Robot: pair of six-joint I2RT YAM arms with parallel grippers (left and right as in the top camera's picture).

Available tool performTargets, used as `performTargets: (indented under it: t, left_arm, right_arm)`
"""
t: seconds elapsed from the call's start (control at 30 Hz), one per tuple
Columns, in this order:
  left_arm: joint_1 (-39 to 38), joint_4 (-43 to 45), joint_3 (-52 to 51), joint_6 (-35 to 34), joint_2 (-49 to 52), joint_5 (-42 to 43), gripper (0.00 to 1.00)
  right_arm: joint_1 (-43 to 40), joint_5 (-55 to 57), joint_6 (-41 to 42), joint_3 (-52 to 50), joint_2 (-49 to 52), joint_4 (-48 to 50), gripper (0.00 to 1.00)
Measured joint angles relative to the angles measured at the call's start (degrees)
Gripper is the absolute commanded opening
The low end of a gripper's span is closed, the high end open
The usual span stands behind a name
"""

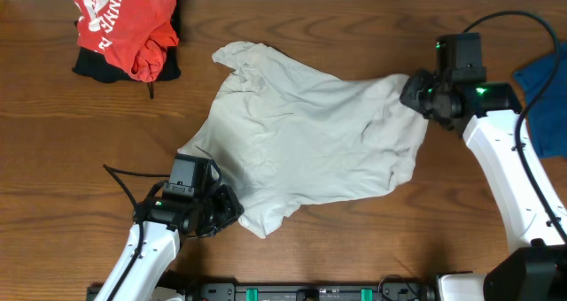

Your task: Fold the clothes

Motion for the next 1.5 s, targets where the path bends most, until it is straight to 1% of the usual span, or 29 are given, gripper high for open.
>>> performTargets:
  t: [0.07,0.17,0.27,0.37,0.53,0.63,0.87,1.27,1.37,1.4,1.47,1.5]
  left_arm:
    - [0.00,-0.09,0.00,0.52,0.00,0.00,0.06]
    - [0.00,-0.11,0.00,0.85,0.00,0.00,0.06]
    - [0.00,-0.11,-0.02,0.98,0.00,0.00,0.06]
    - [0.00,-0.13,-0.02,1.11,0.00,0.00,0.06]
    - [0.00,-0.09,0.00,1.42,0.00,0.00,0.06]
    - [0.00,0.09,0.00,1.75,0.00,0.00,0.06]
    - [0.00,0.98,0.00,1.95,0.00,-0.02,0.06]
    - [0.00,1.01,0.00,1.95,0.00,0.00,0.06]
    - [0.00,1.01,0.00,1.95,0.00,0.00,0.06]
    - [0.00,1.01,0.00,1.95,0.00,0.00,0.06]
    - [0.00,1.01,0.00,1.95,0.00,-0.02,0.06]
    - [0.00,1.03,0.00,1.95,0.00,-0.02,0.06]
  right_arm:
    - [-0.72,2.47,-1.46,-0.02,0.00,-0.07,0.57]
    - [-1.46,5.66,-2.89,0.00,0.00,-1.07,0.69]
    - [-1.95,5.60,-4.63,0.00,0.00,-2.32,0.76]
    - [-1.92,0.79,-8.70,0.00,0.00,-4.85,0.77]
    - [-0.50,-7.61,-17.44,-0.02,0.00,-11.50,0.83]
    - [1.25,-9.99,-21.86,-0.26,0.00,-13.07,0.82]
    - [3.76,-10.69,-27.58,-4.28,1.40,-8.74,0.83]
    - [7.06,-6.32,-31.28,-4.85,15.69,-1.44,0.85]
    - [7.15,-5.90,-32.02,-4.94,18.08,-0.70,0.80]
    - [7.15,-5.81,-32.33,-4.98,18.49,-0.61,0.76]
    - [7.15,-5.53,-33.35,-5.07,19.17,-0.44,0.65]
    - [7.15,-5.46,-33.70,-5.07,19.34,-0.26,0.62]
